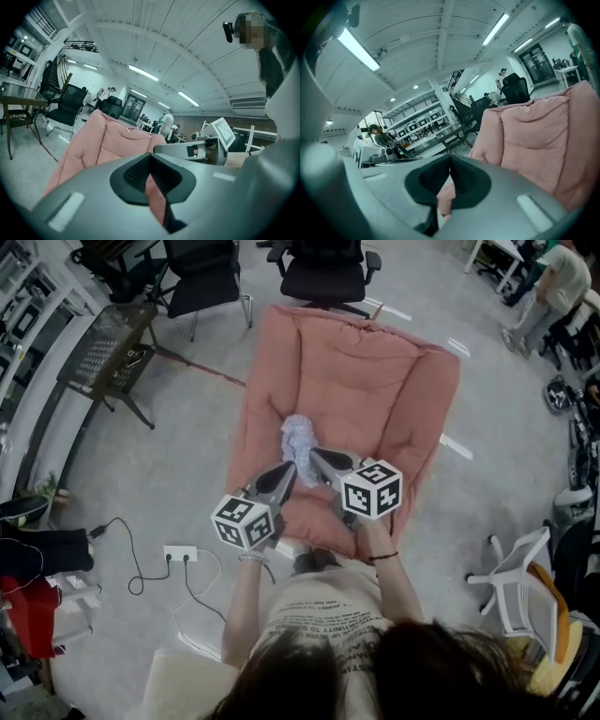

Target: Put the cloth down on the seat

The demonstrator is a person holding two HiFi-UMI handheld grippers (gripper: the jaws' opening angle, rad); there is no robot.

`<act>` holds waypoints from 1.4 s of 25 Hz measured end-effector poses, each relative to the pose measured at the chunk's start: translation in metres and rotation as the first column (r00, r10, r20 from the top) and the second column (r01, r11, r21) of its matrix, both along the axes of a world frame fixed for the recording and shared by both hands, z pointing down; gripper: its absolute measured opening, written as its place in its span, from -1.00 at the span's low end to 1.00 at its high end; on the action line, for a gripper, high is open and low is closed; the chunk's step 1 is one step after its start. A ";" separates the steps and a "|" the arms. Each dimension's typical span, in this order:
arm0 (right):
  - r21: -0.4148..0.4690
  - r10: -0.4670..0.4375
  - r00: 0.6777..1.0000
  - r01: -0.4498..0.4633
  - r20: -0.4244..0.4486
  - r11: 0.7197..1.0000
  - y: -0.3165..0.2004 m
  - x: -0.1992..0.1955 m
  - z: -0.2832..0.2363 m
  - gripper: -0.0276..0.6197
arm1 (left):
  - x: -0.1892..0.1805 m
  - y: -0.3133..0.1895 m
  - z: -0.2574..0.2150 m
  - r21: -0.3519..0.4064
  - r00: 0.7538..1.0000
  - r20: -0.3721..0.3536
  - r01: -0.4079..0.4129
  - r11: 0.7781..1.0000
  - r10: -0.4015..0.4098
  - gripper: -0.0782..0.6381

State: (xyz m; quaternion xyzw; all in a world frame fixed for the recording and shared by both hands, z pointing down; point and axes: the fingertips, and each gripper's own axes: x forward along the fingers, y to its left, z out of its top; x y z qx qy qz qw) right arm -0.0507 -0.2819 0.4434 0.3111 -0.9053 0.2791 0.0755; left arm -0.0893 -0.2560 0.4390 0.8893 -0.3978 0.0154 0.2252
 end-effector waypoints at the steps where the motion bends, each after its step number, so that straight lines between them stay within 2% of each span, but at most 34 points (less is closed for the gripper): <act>1: 0.006 -0.003 1.000 0.003 0.001 1.000 0.000 0.000 -0.002 -0.90 | -0.001 -0.001 -0.002 0.006 1.000 -0.001 0.000 1.000 0.000 -0.79; 15: 0.116 -0.094 0.996 0.093 0.000 0.989 0.001 -0.010 -0.031 -0.91 | 0.009 -0.002 -0.024 0.078 1.000 -0.003 -0.021 0.997 0.022 -0.79; 35: 0.158 -0.123 0.992 0.120 0.011 0.980 -0.004 -0.008 -0.035 -0.91 | 0.013 -0.010 -0.024 0.090 1.000 0.004 -0.019 0.996 0.018 -0.79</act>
